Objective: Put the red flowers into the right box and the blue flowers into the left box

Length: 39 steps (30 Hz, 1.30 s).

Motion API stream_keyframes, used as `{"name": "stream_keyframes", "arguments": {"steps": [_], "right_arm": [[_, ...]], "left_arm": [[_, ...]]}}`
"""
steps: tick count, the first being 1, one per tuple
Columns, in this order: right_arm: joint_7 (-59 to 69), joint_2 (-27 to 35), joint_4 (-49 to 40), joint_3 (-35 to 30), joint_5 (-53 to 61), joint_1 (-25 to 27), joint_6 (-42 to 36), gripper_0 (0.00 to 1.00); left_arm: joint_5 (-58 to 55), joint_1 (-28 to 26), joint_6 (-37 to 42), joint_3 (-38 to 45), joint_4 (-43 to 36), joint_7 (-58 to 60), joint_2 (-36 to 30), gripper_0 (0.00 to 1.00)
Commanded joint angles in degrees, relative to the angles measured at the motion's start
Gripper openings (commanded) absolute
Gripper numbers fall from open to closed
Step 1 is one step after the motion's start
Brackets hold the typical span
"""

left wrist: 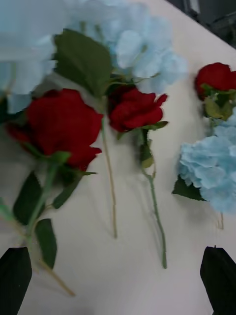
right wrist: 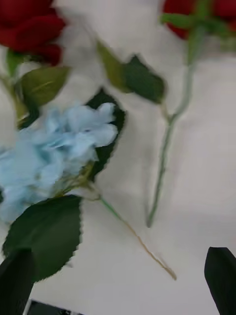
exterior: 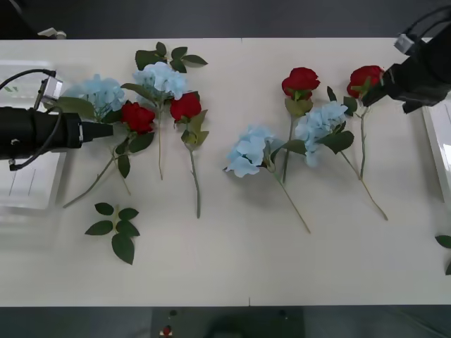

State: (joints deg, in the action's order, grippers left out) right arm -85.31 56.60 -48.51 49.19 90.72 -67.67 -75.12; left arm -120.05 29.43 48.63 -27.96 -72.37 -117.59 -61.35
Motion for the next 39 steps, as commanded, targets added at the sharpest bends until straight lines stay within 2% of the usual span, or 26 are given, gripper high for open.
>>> {"name": "stream_keyframes", "arguments": {"steps": [1,7,14,18,27,39], "right_arm": [[1.9,-2.72,7.46,-4.63,-6.52,-1.41,2.43,1.0],[1.28,-9.13,15.55,-10.34,-15.84,-1.32,7.79,1.0],[0.58,-14.93,21.44,-14.03,-24.1,-1.23,12.54,1.0],[-0.03,-18.98,26.45,-16.4,-29.02,-1.23,17.81,1.0],[-1.18,-23.2,31.98,-25.37,-38.87,-1.06,25.11,1.0],[-1.88,-26.8,36.47,-30.99,-48.54,-0.97,31.7,1.0]], "left_arm": [[7.11,2.21,3.49,5.73,2.76,5.18,1.05,1.0],[19.42,2.21,8.06,12.67,3.99,12.56,2.72,1.0],[29.61,2.21,7.71,12.93,3.64,17.13,5.53,1.0],[37.61,2.21,7.18,13.02,3.64,19.07,9.67,1.0],[49.74,3.88,4.37,13.02,3.64,26.98,14.5,1.0],[63.28,5.99,3.49,13.02,3.64,36.91,17.4,1.0]]}}
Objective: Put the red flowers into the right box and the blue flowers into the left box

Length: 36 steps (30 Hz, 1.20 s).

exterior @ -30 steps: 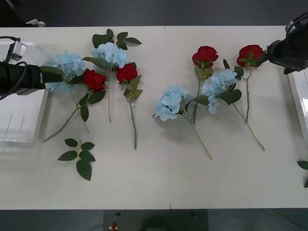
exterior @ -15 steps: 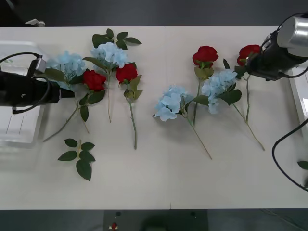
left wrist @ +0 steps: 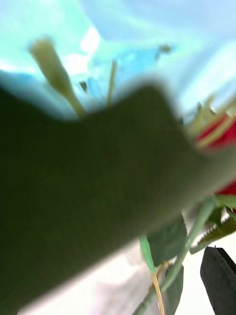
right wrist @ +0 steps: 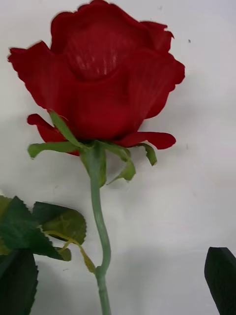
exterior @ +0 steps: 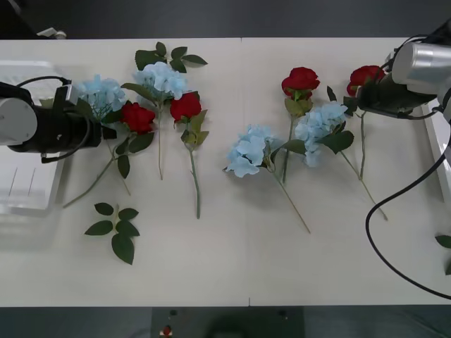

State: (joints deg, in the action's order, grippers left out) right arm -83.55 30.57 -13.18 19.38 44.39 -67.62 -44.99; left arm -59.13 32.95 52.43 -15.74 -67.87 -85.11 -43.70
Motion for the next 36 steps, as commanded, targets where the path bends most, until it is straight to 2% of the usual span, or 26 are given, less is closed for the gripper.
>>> {"name": "stream_keyframes", "arguments": {"steps": [1,5,8,11,15,17,18,19,20,21,22,24,32,36], "right_arm": [[-3.73,-1.12,1.67,-1.37,-2.73,-1.02,2.1,1.0],[-4.08,-2.09,3.6,-1.54,-3.08,-1.02,4.12,0.99],[-4.26,-2.27,3.87,-1.72,-3.25,-0.85,4.47,0.89],[-4.43,-2.71,3.87,-2.42,-3.52,0.03,5.96,0.83],[-4.43,-3.32,3.78,-2.69,-3.69,1.35,8.95,0.59],[-4.61,-3.41,3.78,-3.04,-3.78,1.61,9.13,0.28],[-4.61,-3.41,3.87,-3.04,-3.87,1.61,9.13,0.21],[-4.61,-3.41,3.87,-3.04,-3.96,1.61,9.13,0.21],[-4.61,-3.41,3.87,-3.04,-3.96,1.61,9.13,0.21],[-4.61,-3.41,3.87,-3.04,-4.13,1.61,9.13,0.0],[-4.61,-3.41,3.87,-3.04,-4.31,1.61,9.13,0.0],[-4.61,-3.41,3.87,-3.04,-4.4,1.61,9.13,0.0],[-4.96,-2.27,2.9,-2.86,-4.4,1.26,8.95,0.0],[-5.58,1.86,-2.46,0.13,-3.96,-0.32,0.87,0.0]], "left_arm": [[3.32,2.65,-0.4,0.89,-0.86,5.13,0.11,1.0],[8.68,2.91,-0.4,1.15,-0.86,8.38,2.13,1.0],[11.32,2.91,-0.49,1.59,-0.86,8.64,3.45,1.0],[13.86,2.82,-0.49,2.65,-0.59,9.08,5.29,1.0],[17.82,2.82,-0.49,4.93,0.2,9.26,8.19,0.98],[20.02,2.82,-0.49,5.28,0.2,9.52,9.16,0.88],[20.46,2.82,-0.49,5.28,0.2,9.61,9.34,0.83],[20.72,2.82,-0.49,5.2,0.2,9.79,9.6,0.71],[20.72,2.82,-0.49,5.2,0.2,9.79,9.6,0.71],[20.81,2.91,-0.49,5.28,0.2,9.87,9.6,0.44],[20.81,2.82,-0.49,5.2,0.2,9.87,9.6,0.25],[20.81,2.91,-0.49,5.2,0.2,9.87,9.69,0.0],[19.75,2.82,0.74,5.99,-0.33,9.96,9.34,0.0],[18.87,2.82,8.21,9.24,-5.52,9.79,7.84,0.0]]}}
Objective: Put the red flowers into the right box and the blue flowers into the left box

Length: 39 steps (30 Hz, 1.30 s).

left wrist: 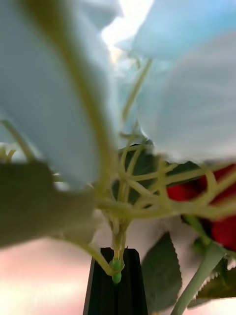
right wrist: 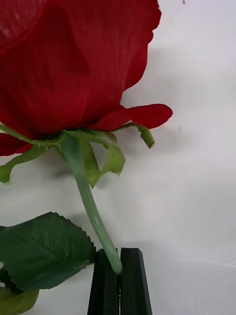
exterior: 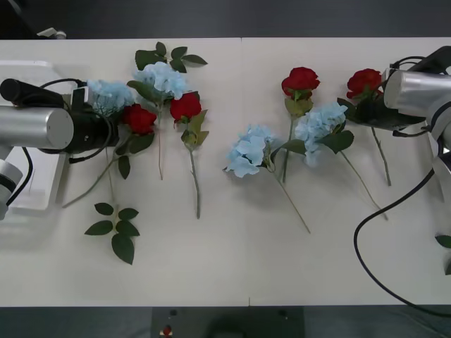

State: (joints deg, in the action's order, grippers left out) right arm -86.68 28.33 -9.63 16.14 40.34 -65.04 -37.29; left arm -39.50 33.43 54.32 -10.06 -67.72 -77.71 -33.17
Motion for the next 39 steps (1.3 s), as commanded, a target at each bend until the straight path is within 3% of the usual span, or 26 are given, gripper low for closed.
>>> {"name": "stream_keyframes", "arguments": {"steps": [1,7,14,18,22,27,30,39], "right_arm": [[-2.71,5.33,-7.6,4.69,0.26,-3.25,-9.38,0.0],[-3.24,16.41,-19.29,17.26,7.12,-4.74,-22.56,0.0],[-4.99,27.39,-23.86,23.5,11.6,-4.74,-24.5,0.0],[-5.78,30.56,-23.68,27.89,13.18,-4.3,-22.3,0.0],[-6.14,31.7,-22.01,29.39,12.74,-2.81,-18.08,0.0],[-6.49,31.44,-17.79,29.39,10.37,0.45,-10.61,0.0],[-6.05,30.47,-16.83,29.39,8.17,3.26,-5.86,0.0],[-4.55,27.39,-11.9,28.42,1.41,9.41,5.65,0.0]], "left_arm": [[-1.11,2.43,8.43,4.52,-6.99,2.39,-3.13,0.0],[-3.13,2.43,21.53,11.55,-15.95,1.95,-6.12,0.0],[-4.89,2.26,33.04,20.25,-23.68,0.63,-12.09,0.0],[-5.24,1.9,34.1,23.15,-23.77,-2.36,-17.02,0.0],[-4.71,-1.0,30.58,25.79,-23.33,-6.22,-21.59,0.0],[-2.25,-10.14,14.06,26.05,-23.16,-8.42,-25.01,0.0],[-0.58,-13.21,9.05,26.05,-21.66,-8.6,-25.1,0.0],[-0.49,-13.65,2.9,24.3,-11.47,-15.45,-25.37,0.0]]}}
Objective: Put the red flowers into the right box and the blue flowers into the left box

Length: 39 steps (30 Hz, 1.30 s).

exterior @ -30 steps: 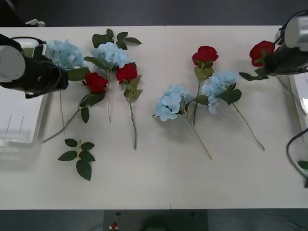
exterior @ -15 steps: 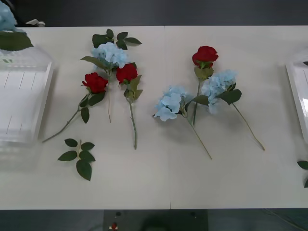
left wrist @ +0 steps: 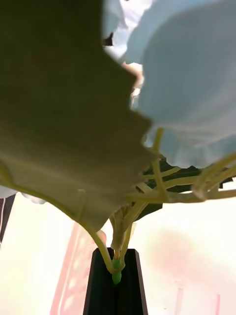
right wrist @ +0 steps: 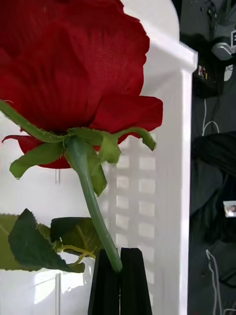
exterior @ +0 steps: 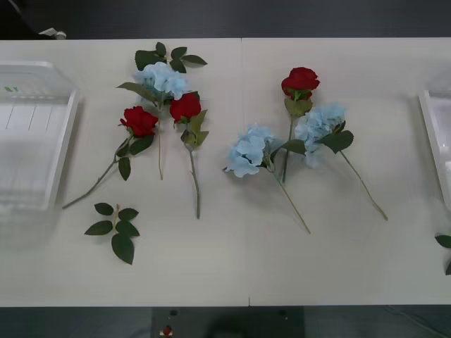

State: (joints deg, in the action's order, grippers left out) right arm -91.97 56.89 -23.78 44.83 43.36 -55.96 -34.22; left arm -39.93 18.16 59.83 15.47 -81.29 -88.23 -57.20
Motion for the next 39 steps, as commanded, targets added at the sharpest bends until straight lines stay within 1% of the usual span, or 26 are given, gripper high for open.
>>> {"name": "stream_keyframes", "arguments": {"steps": [1,6,7,8,9,11,12,14,17,19,21,23,25,26,28,30,32,33,35,36,39], "right_arm": [[0.83,-1.52,2.78,-0.27,-2.05,0.68,3.46,0.0],[1.18,-2.66,4.01,-0.27,-4.07,1.91,6.01,0.0],[1.18,-2.83,4.01,-0.27,-4.34,2.09,6.19,0.03],[1.18,-2.83,4.01,-0.27,-4.51,2.09,6.19,0.09],[1.18,-2.92,4.01,-0.27,-4.51,2.26,6.27,0.24],[1.09,-2.92,4.01,-0.27,-4.51,2.26,6.36,0.42],[1.0,-2.92,4.01,-0.36,-4.51,2.26,6.36,0.47],[0.74,-2.92,3.75,-0.53,-4.51,2.26,6.45,0.63],[0.48,-2.92,3.13,-0.53,-4.07,2.17,6.36,0.77],[-0.05,-2.92,2.51,-0.53,-3.37,2.17,6.27,0.86],[-0.58,-2.57,1.02,-0.62,-1.0,2.0,4.52,0.93],[-1.11,-1.96,-1.35,-0.97,1.9,1.82,2.14,0.97],[-1.72,-0.72,-6.54,-2.12,6.39,1.47,-3.75,0.99],[-1.72,-0.37,-8.12,-2.47,7.53,1.38,-5.41,1.0],[-1.63,0.51,-13.22,-4.93,10.61,1.21,-11.57,1.0],[-1.63,1.65,-18.84,-6.25,12.89,1.21,-17.1,1.0],[-1.63,2.88,-24.64,-6.95,14.12,1.21,-22.03,1.0],[-1.72,3.32,-27.63,-7.48,14.47,1.21,-24.58,1.0],[-1.9,3.67,-31.32,-8.0,14.74,1.21,-27.83,1.0],[-2.16,3.93,-34.93,-8.18,15.35,1.21,-30.73,1.0],[-3.04,4.37,-40.9,-8.18,16.41,1.29,-34.77,1.0]], "left_arm": [[-0.06,1.71,-3.4,-2.02,3.06,-4.93,-1.43,0.0],[0.82,2.94,-4.11,-3.07,6.05,-4.93,-1.34,0.0],[1.26,4.26,-4.02,-3.6,7.02,-5.02,-1.08,0.0],[1.44,5.14,-4.11,-4.04,7.55,-5.11,-0.99,0.0],[1.7,6.72,-4.02,-4.92,8.69,-5.11,-0.99,0.0],[1.87,9.71,-4.02,-6.32,11.15,-5.11,-0.9,0.0],[2.05,10.67,-4.02,-6.76,11.85,-5.11,-0.99,0.0],[3.28,14.01,-4.55,-8.79,14.67,-4.84,-0.46,0.0],[5.21,16.39,-7.01,-10.02,18.01,-4.84,0.77,0.0],[6.27,16.56,-8.94,-10.1,19.15,-4.93,2.0,0.0],[7.59,16.47,-9.21,-10.1,19.15,-4.93,3.23,0.0],[8.11,16.3,-9.21,-10.1,19.15,-4.93,3.85,0.0],[8.47,16.12,-9.21,-10.1,19.15,-4.93,4.46,0.0],[8.47,15.95,-9.21,-10.1,19.15,-5.02,4.64,0.0],[8.47,15.51,-9.21,-10.1,19.06,-5.11,5.16,0.0],[8.47,15.24,-9.21,-10.1,19.15,-5.02,5.52,0.03],[8.2,15.07,-9.21,-10.1,19.15,-5.11,5.6,0.17],[8.03,15.15,-9.21,-10.1,19.15,-5.11,5.52,0.25],[7.68,15.07,-9.12,-10.1,19.15,-5.11,5.52,0.34],[7.41,15.15,-9.12,-10.1,19.15,-5.11,5.52,0.38],[6.8,15.15,-7.8,-9.84,18.97,-5.11,5.52,0.42]]}}
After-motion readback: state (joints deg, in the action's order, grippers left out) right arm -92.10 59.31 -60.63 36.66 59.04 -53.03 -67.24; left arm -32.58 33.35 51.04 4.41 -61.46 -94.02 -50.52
